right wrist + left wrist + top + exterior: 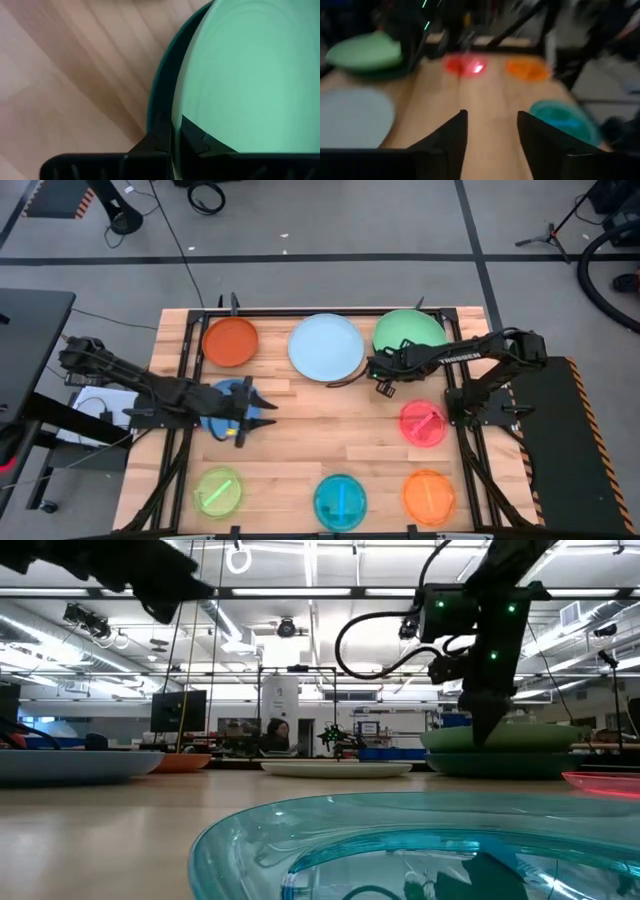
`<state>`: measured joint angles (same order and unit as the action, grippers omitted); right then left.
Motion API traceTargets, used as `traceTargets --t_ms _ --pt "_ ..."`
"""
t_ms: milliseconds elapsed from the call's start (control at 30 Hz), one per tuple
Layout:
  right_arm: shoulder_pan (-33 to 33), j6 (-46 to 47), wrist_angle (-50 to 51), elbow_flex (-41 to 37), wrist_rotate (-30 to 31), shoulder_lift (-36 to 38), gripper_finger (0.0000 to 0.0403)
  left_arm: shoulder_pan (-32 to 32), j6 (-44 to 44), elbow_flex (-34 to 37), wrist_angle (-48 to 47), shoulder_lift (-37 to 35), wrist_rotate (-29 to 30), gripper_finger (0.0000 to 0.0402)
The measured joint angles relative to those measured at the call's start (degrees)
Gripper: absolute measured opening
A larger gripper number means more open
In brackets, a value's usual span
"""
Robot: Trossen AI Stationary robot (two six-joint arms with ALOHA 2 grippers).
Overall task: Stack plastic plates
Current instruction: Stack the green plate on top of the dark green plate, then stack the stacked plates on top of the light blue plate
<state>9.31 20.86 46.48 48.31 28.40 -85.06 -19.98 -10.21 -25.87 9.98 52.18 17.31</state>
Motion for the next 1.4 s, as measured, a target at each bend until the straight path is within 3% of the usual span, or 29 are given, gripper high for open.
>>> traceTargets --t_ms 400,567,1100,1400 --pt "0.6 0.4 -0.2 0.0 0.9 0.0 0.0031 0.1 -21.2 -13.6 -35.3 12.1 0.3 0.0179" --pt "1.0 3.4 0.4 0.0 0.3 0.0 0.0041 0.1 -26.0 -17.5 -43.9 14.8 0.0 0.0179" --pt "-4.8 0.2 5.1 3.1 -1.0 3.7 0.0151 -4.8 -37.1 -17.7 -47.1 15.0 -3.5 0.0179" --pt "-3.9 5.0 3.6 1.6 -4.1 4.0 0.017 -4.9 -33.6 -17.7 -42.2 15.0 -1.7 0.0178"
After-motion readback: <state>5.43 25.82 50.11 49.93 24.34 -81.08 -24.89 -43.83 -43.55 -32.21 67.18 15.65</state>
